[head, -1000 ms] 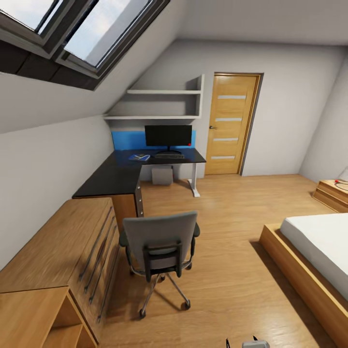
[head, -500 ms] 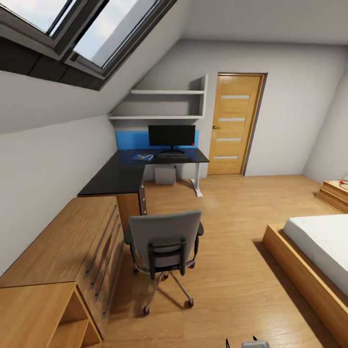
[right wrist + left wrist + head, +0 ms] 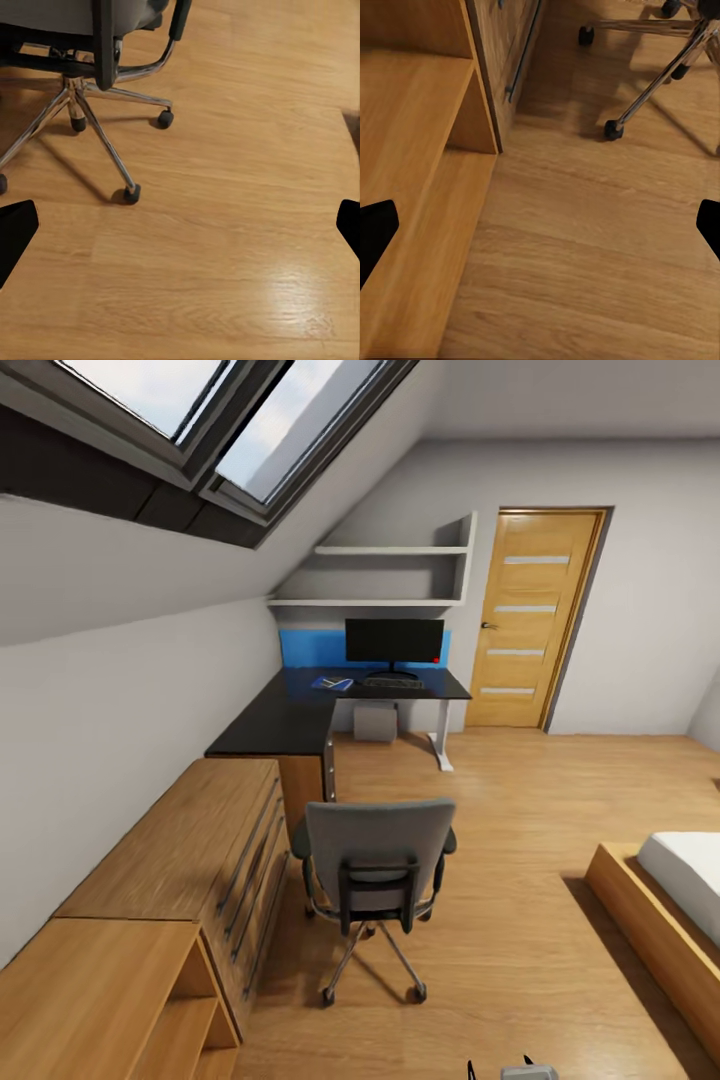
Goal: In the bedroom, organize the workspace by keeping the computer under the desk, ensuring the monitor is on the desk, placing the keyboard on the desk next to the monitor, placing the mouse on the desk next to the keyboard, moving the folder from the swivel chair onto the desk next to the mouse, stacking the notebook on top of the folder with the pen on top of the notebook, and positioning the swivel chair next to the desk.
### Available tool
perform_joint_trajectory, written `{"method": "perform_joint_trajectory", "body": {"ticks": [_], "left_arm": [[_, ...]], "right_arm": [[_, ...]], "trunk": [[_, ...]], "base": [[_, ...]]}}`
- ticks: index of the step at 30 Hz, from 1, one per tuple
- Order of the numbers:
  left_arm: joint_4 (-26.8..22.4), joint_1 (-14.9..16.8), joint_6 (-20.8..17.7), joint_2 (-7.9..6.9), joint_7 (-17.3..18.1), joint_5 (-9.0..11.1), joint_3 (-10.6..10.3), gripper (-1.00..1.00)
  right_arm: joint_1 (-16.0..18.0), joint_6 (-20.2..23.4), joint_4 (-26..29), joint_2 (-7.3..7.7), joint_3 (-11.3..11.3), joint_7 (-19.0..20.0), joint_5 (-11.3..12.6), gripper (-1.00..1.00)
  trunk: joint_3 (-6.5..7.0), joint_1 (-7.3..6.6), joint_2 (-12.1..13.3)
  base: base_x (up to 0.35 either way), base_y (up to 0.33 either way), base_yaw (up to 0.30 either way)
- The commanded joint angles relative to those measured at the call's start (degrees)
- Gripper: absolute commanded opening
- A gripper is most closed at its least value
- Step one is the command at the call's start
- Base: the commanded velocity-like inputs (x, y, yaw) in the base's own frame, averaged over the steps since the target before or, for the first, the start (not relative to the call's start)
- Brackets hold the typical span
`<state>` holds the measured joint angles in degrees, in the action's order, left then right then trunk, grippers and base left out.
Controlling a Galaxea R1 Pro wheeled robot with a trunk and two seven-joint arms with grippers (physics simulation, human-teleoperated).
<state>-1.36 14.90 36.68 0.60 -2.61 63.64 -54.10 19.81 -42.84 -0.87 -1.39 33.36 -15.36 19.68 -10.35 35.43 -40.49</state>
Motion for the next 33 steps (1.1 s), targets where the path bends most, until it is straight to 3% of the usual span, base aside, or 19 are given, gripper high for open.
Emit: {"method": "perform_joint_trajectory", "body": {"ticks": [1, 9, 23, 30, 31, 33], "left_arm": [[0.01, 0.05, 0.17, 0.01, -0.28, 0.23, -0.48, 1.00], [-0.04, 0.05, 0.30, 0.06, -0.53, 0.29, -0.42, 1.00], [-0.14, 0.05, 0.01, 0.16, -0.81, 0.35, -0.45, 1.00], [-0.14, 0.05, -0.25, 2.16, -1.08, 0.39, -0.34, 1.00], [-5.61, 0.03, -14.90, 3.63, -3.78, 0.04, -0.31, 1.00], [-8.43, 0.80, -16.49, 3.80, -8.10, -0.10, -0.30, 1.00]], "right_arm": [[0.05, -0.14, -0.09, -0.03, 0.50, -0.35, 0.17, 1.00], [0.05, -0.19, -0.07, 0.06, 0.41, -0.37, 0.19, 1.00], [0.05, -0.37, -0.01, 0.24, 0.47, -0.33, 0.10, 1.00], [0.05, -0.36, -0.01, 0.20, 0.42, -0.37, 0.25, 1.00], [0.05, -0.08, 0.06, 0.27, 0.24, -0.35, 0.37, 1.00], [0.13, 0.23, 1.12, 0.28, 0.10, -0.60, 0.47, 1.00]], "trunk": [[-0.10, 0.01, -0.07], [-0.11, 0.01, -0.07], [-2.63, 3.09, -5.69], [-3.88, 4.63, -8.49], [-4.06, 4.85, -8.89], [-4.42, 5.28, -9.70]], "base": [[0.000, 0.000, 0.164], [0.000, 0.000, 0.048], [0.000, 0.000, 0.002], [0.000, 0.000, 0.000], [0.000, 0.000, 0.000], [0.000, 0.000, 0.000]]}}
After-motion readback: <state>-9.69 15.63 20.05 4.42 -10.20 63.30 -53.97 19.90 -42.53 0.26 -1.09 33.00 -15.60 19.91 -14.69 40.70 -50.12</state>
